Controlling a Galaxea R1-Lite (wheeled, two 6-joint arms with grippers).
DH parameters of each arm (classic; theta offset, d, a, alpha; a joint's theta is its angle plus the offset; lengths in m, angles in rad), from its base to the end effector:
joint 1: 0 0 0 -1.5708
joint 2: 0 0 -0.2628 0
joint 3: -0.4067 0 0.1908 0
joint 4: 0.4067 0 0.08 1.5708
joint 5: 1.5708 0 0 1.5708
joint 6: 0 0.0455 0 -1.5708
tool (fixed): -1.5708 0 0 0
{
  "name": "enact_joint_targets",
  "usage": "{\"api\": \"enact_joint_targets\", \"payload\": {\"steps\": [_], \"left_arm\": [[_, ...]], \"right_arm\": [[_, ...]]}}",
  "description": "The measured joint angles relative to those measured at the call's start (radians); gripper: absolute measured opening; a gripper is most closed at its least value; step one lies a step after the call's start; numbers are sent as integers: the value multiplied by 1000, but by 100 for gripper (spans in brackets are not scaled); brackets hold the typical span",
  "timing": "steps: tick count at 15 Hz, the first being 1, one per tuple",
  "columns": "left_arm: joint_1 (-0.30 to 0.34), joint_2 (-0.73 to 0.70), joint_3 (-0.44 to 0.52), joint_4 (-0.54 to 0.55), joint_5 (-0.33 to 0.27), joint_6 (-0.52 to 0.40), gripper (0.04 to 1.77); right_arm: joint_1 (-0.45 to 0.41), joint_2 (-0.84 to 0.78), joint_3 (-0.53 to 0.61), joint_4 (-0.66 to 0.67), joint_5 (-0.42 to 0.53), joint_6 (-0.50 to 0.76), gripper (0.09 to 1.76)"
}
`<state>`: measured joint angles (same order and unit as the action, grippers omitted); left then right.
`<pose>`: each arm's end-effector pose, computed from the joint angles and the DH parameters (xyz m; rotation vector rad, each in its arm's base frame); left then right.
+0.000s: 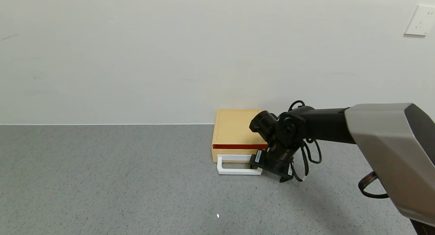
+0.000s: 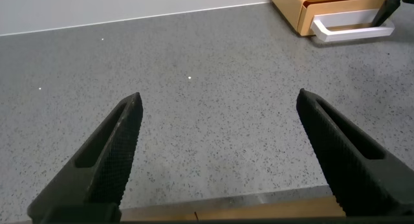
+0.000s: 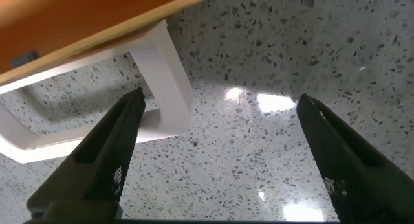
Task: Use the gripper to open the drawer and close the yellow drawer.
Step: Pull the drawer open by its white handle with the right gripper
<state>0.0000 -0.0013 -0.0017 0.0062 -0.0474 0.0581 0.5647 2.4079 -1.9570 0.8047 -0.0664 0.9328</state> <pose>0.0377 -0.0022 0.0753 0.0580 0.0018 -0.0475 0.3604 0.2247 0.0483 0.4099 1.2704 -0.1572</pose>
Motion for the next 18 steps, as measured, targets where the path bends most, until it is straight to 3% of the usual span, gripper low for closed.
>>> {"api": "enact_joint_targets", "payload": {"steps": [18], "left_arm": [[0,0,0,0,0,0,172]], "right_arm": [[62,-104,221,4,36,-2,171]]}}
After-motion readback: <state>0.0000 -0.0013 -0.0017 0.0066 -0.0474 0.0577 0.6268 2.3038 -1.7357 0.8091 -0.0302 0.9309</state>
